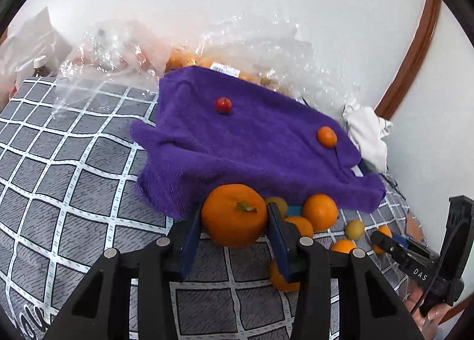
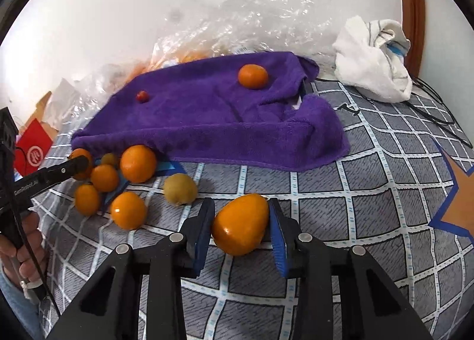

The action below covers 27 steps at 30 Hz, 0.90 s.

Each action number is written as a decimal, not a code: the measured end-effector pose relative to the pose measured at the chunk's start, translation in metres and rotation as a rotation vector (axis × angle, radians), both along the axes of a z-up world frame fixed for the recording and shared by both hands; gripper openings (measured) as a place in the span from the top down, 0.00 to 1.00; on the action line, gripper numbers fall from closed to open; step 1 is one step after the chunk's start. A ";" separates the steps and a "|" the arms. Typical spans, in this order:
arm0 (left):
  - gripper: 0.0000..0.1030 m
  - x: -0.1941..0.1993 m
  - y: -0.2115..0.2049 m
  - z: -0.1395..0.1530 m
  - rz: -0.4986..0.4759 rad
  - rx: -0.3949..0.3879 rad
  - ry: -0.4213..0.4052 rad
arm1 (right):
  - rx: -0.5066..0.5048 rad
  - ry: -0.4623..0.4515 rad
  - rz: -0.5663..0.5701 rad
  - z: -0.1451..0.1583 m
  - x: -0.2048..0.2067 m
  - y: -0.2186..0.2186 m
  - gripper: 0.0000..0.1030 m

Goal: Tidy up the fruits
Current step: 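Grasp the oval orange with the right tool while the left tool grasps a large orange, then lift both held oranges and carry them over the purple towel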

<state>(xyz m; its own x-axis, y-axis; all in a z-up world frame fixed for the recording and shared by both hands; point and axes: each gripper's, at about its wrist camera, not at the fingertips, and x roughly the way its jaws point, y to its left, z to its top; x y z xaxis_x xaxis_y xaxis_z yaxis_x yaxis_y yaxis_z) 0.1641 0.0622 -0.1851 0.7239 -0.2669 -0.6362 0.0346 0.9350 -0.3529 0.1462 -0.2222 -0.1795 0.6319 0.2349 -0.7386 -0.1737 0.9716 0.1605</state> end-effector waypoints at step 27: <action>0.60 -0.005 0.010 0.002 0.038 -0.036 -0.022 | -0.211 0.024 -0.010 -0.008 -0.011 0.022 0.48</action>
